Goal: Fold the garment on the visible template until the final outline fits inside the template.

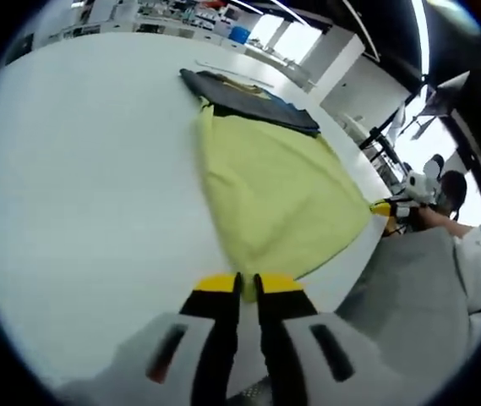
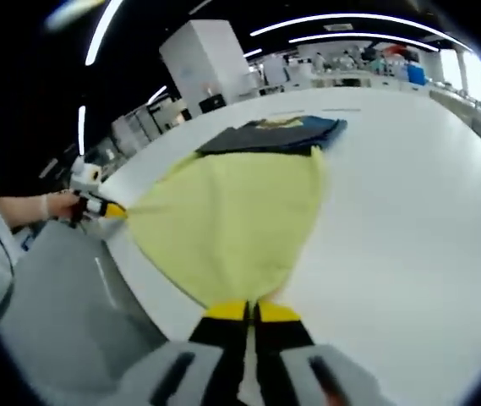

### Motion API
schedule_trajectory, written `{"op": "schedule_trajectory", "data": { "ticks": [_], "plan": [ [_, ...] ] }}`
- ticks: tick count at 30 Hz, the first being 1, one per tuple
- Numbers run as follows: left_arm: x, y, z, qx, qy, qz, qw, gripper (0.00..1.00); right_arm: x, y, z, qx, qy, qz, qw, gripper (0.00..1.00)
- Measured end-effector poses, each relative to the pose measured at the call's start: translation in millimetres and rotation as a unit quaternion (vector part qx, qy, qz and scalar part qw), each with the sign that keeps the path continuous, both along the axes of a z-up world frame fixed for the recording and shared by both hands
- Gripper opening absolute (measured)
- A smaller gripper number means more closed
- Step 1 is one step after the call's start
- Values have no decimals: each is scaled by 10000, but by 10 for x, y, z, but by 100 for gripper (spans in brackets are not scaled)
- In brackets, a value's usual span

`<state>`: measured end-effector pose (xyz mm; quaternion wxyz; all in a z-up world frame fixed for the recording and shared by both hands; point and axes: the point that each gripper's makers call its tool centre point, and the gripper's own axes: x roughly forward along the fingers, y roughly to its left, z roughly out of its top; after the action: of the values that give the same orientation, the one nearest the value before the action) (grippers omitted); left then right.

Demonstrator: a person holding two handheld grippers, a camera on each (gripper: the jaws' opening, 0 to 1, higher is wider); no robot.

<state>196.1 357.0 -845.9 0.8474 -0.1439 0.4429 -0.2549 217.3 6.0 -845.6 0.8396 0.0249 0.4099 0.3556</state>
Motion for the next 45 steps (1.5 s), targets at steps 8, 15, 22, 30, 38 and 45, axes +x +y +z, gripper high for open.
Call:
{"op": "schedule_trajectory", "data": {
  "ticks": [8,15,22,30,38,45],
  "plan": [
    [-42,-88,121,92,-95,-382,9992,0,-36,-71,91,-117,-68,53,9999,0],
    [-215,-201,316,-214,157,-571,9980,0,-157,-196,235,49,54,12,10000,0],
    [-361,-273,551,-625,505,-266,9964,0,-386,-329,363,209,343,-29,9992,0],
    [-535,-389,943,-1167,643,46,9911,0,-580,-476,520,382,619,-162,9972,0],
    [-607,-509,1001,-1331,659,214,9887,0,-621,-465,641,491,745,-210,9958,0],
    [-408,-526,1218,-1384,339,198,9896,0,-405,-436,898,669,565,-274,9958,0]
  ]
}}
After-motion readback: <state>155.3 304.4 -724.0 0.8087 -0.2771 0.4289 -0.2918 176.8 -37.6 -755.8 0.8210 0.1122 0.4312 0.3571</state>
